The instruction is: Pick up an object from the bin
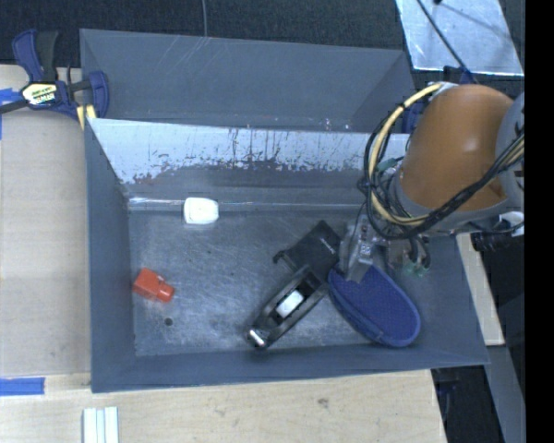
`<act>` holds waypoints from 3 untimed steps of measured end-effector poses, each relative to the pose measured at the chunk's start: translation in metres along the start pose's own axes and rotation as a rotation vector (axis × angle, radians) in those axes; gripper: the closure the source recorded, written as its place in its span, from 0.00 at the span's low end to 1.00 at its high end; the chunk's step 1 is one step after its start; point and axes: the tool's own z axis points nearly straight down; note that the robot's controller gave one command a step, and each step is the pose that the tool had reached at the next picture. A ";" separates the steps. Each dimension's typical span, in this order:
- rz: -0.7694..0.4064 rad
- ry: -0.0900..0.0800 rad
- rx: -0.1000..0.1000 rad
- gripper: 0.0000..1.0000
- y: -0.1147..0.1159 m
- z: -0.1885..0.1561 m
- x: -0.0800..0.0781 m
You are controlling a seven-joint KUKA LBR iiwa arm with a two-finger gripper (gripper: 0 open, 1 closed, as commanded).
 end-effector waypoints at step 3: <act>0.099 0.007 0.002 0.00 0.015 0.129 -0.078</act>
Offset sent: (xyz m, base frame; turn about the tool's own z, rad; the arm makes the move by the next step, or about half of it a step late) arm 0.0209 0.0206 -0.1278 0.1006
